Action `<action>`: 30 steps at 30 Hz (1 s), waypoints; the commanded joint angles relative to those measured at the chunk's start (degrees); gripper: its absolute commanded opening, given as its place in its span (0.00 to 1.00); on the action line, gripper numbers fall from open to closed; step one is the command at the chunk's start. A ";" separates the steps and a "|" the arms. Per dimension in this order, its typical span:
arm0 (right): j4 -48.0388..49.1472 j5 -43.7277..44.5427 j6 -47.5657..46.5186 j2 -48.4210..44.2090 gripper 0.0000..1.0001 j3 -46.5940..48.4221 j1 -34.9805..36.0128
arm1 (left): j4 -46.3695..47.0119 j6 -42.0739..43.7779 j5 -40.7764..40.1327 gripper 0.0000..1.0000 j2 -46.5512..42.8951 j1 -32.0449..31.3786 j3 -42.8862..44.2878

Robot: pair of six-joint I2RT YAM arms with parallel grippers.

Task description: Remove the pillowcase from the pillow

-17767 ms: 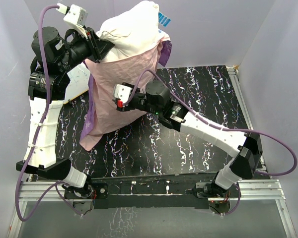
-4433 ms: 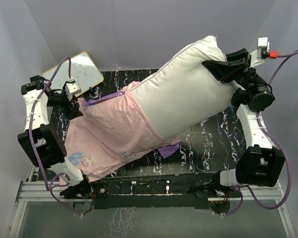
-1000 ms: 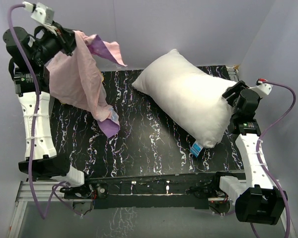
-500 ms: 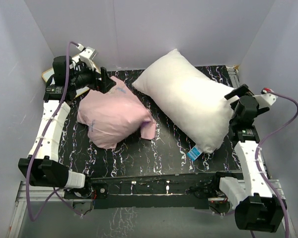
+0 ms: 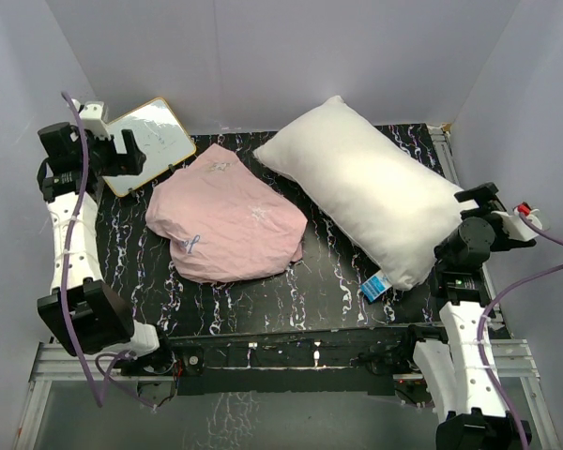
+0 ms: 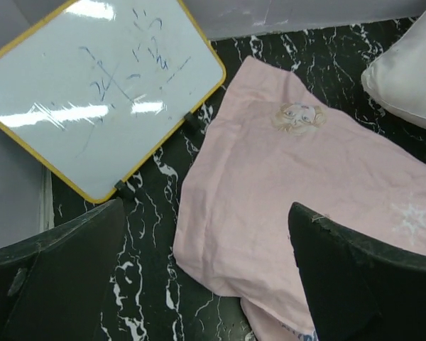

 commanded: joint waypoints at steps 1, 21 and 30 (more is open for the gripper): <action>5.64 -15.81 -3.20 -0.46 0.98 -1.28 0.15 | 4.99 -3.27 2.39 0.97 -3.88 1.19 -8.07; 33.65 -37.45 -8.95 16.92 0.98 -24.98 2.32 | 68.46 -18.16 3.06 0.97 -3.36 1.12 -63.48; 53.16 -37.30 -10.20 34.71 0.98 -25.98 3.51 | 93.16 -14.24 -5.88 0.97 6.30 -4.97 -71.39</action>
